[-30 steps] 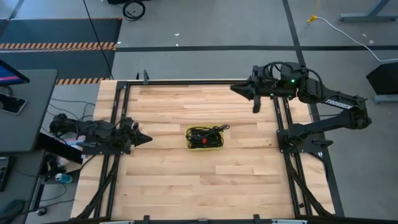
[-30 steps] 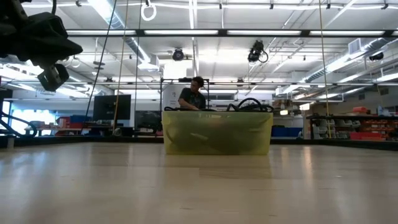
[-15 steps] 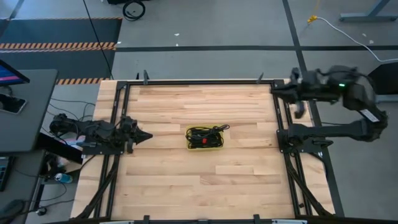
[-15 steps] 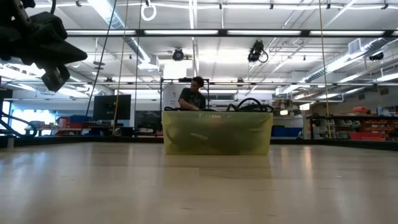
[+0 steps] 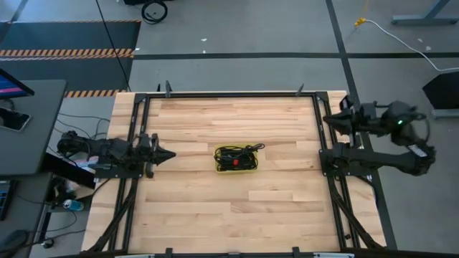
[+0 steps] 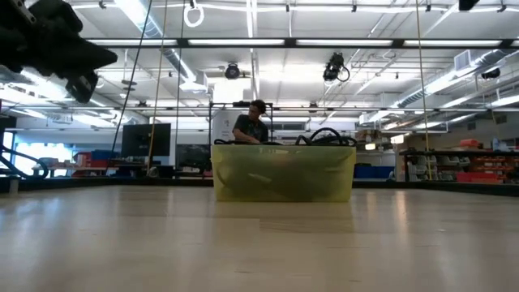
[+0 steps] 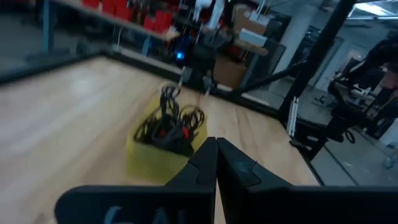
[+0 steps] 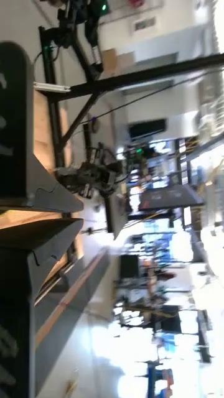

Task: Pick and place USB-C Cables
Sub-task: Return to Home Position

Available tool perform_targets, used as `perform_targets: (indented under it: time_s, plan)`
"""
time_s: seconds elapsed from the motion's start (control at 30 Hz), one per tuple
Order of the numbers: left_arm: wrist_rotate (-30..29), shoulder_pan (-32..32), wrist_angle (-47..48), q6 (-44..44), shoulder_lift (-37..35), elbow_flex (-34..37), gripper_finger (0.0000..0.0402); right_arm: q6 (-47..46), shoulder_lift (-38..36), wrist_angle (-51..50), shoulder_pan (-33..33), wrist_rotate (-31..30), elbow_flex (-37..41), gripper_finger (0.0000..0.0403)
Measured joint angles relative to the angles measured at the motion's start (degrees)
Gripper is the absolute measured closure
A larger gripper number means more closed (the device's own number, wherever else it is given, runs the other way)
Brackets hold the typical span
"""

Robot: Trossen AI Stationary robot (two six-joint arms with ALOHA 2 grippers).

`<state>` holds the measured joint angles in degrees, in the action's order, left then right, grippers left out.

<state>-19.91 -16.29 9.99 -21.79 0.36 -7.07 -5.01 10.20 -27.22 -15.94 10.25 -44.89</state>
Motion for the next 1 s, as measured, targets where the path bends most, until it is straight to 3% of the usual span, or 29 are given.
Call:
perform_targets:
  time_s: [0.17, 0.23, 0.8, 1.0]
  plan:
    - [-0.01, 0.0, -3.91, 8.16, 0.0, 0.0, 0.0392, -2.68, -10.19, 11.21, 0.0, 0.2, 15.74, 0.0371]
    - [0.01, 0.01, -3.96, 9.6, 0.0, -0.02, 0.0392, -3.98, -9.73, 14.72, 0.04, 0.84, 19.42, 0.0371]
    - [-3.14, 0.15, -9.67, 25.31, 0.0, -0.04, 0.0392, -5.83, -9.82, 27.1, 0.07, 3.69, 32.29, 0.0371]
    - [-3.14, 0.15, -11.47, 27.0, 0.0, -0.04, 0.0392, -5.97, -9.82, 44.03, 0.07, 4.66, 41.41, 0.0371]
